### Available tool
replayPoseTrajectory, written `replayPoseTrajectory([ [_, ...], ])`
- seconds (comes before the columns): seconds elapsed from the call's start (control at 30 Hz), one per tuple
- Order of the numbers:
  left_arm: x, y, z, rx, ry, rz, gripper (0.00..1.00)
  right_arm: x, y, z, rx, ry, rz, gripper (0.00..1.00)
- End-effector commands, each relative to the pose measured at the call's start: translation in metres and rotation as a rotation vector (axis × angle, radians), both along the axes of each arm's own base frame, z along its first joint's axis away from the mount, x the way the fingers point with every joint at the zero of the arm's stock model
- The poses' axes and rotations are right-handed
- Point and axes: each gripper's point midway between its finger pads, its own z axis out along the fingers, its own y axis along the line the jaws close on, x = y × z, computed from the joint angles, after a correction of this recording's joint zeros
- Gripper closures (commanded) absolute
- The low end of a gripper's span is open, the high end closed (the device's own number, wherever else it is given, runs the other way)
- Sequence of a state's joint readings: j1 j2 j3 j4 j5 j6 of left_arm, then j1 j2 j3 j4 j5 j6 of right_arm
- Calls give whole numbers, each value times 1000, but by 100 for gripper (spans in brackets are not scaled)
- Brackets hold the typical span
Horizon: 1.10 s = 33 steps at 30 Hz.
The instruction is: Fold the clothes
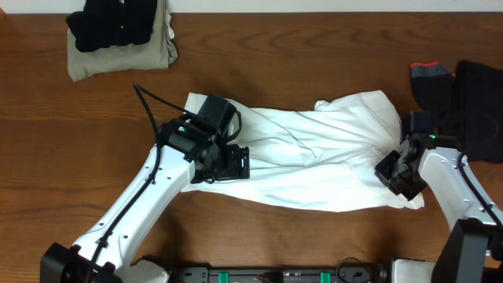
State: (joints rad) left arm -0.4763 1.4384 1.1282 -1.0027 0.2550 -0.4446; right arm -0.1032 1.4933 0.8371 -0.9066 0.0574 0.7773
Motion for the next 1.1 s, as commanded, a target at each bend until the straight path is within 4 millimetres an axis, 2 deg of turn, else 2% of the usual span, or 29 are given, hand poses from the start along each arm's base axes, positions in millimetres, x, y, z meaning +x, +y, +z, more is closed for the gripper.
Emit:
replayPoseTrajectory([
  [0.0,1,0,-1,8,2,1,14,12,-3,7,7,-36,-14,99],
  [0.27,1,0,-1,8,2,1,14,33,5,9,58,-123,-10,99],
  [0.63,1,0,-1,8,2,1,14,90,47,30,316,-372,30,99],
  [0.93,1,0,-1,7,3,1,14,114,47,41,326,-475,25,98],
  [1.0,1,0,-1,7,3,1,14,116,47,42,325,-488,28,91],
  [1.07,1,0,-1,7,3,1,13,118,46,43,322,-497,30,95],
])
